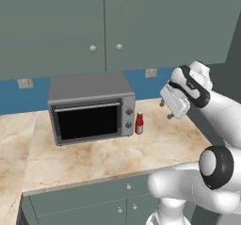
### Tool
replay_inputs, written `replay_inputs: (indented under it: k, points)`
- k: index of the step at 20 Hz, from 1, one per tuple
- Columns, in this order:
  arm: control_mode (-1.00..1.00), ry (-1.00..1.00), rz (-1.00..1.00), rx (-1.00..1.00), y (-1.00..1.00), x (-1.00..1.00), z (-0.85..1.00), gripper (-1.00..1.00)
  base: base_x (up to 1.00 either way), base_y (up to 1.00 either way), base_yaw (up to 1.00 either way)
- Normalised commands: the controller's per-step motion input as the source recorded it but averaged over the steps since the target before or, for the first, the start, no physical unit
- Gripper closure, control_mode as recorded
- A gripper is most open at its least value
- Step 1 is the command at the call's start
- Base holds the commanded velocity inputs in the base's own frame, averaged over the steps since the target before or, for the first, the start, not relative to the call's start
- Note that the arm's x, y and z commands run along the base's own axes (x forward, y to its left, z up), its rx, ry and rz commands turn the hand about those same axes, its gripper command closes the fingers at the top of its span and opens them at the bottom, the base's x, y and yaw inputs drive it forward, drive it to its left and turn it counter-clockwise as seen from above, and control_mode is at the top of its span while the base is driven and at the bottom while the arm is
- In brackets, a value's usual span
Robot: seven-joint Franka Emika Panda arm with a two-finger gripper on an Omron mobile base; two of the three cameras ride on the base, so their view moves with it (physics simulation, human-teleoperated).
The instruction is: Place the ketchup and mayonnaise from the counter to the top shelf of the fridge. If the existing items in the fridge are on the top shelf, move them to other shelves.
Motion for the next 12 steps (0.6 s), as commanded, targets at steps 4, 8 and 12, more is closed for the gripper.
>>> replay_inputs:
  k: [4,8,12]
  points:
    - [-1.00,0.17,0.04,0.00,0.00,0.13,-0.33,-1.00,0.00,0.00,0.00]
    - [-1.00,0.15,0.01,0.00,0.00,0.33,-0.20,-1.00,0.00,0.00,0.00]
    - [-1.00,0.15,0.00,0.01,0.00,0.39,-0.28,-1.00,0.00,0.00,0.00]
